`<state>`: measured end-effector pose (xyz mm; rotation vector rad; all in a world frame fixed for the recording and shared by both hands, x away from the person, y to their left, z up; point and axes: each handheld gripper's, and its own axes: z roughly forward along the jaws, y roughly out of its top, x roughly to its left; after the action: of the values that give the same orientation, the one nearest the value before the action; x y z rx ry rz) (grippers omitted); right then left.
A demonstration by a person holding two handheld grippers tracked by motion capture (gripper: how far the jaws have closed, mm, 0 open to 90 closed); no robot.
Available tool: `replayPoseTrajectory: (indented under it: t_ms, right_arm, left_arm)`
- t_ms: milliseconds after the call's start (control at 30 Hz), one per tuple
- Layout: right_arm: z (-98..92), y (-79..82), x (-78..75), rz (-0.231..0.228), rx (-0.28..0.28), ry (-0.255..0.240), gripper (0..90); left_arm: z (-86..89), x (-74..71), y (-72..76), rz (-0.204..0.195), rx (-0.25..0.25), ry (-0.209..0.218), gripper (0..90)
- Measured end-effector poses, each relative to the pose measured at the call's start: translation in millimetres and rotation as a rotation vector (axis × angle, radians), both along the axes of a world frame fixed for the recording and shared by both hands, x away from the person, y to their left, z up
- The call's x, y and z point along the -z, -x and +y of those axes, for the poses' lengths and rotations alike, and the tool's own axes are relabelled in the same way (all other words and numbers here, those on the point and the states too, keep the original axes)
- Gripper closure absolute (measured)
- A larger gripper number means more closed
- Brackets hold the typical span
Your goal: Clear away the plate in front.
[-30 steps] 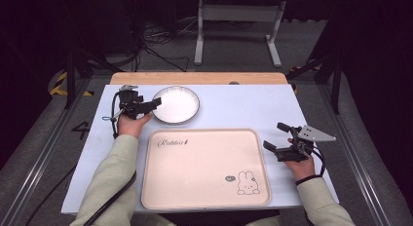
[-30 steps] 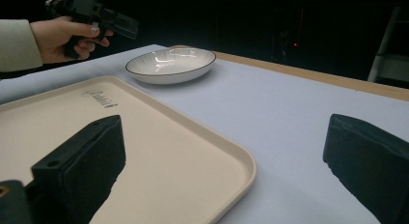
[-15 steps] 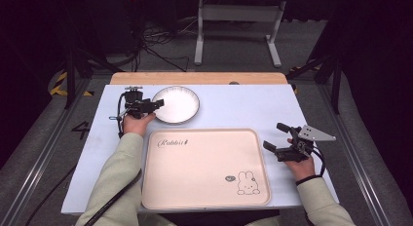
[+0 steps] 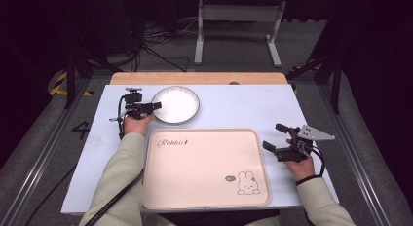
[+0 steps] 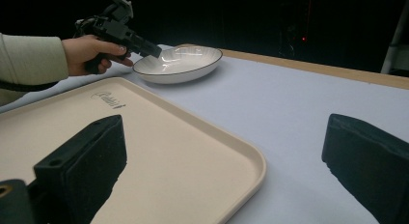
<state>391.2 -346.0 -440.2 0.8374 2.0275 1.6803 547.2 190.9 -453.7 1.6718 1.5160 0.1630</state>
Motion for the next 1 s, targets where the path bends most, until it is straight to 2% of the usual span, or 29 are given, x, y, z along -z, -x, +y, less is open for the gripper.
replayPoseTrajectory:
  t_ms: [200, 233, 267, 333, 467, 533, 733, 833, 1000]
  right_arm:
    - [0.4, 0.1, 0.2, 0.003, -0.001, 0.0, 2.2]
    - [0.6, 0.1, 0.2, 0.004, 0.0, 0.0, 2.2]
    - [0.6, 0.1, 0.2, 0.004, 0.0, 0.0, 2.2]
    - [0.6, 0.1, 0.2, 0.004, -0.001, 0.0, 2.2]
    - [0.8, 0.1, 0.3, 0.007, -0.004, 0.001, 2.4]
    - [1.1, 0.0, 0.5, 0.007, -0.004, 0.001, 2.5]
    - [1.0, 0.4, 0.0, 0.0, 0.003, 0.006, 2.8]
    - [0.8, 0.5, 0.1, 0.005, 0.004, 0.006, 2.8]
    - [0.9, 0.5, 0.1, 0.002, 0.006, 0.009, 3.0]
  left_arm:
    - [-5.6, 4.9, -2.4, 0.019, 0.018, -0.004, 51.5]
    - [-7.7, 6.0, -2.6, 0.023, 0.029, -0.019, 50.8]
    - [-9.0, 6.3, -2.2, 0.01, 0.029, -0.033, 50.8]
    - [-8.8, 6.6, -2.2, 0.008, 0.025, -0.034, 51.6]
    - [-8.5, 7.2, -1.1, 0.007, 0.005, -0.048, 58.4]
    - [-8.5, 7.8, -0.3, 0.0, -0.003, -0.069, 62.7]
    - [-6.6, 9.8, 0.9, -0.007, -0.019, -0.045, 67.6]
    - [-1.7, 11.9, 0.0, 0.001, -0.019, 0.004, 70.3]
    - [-2.7, 11.4, -0.5, 0.0, -0.018, -0.006, 69.6]
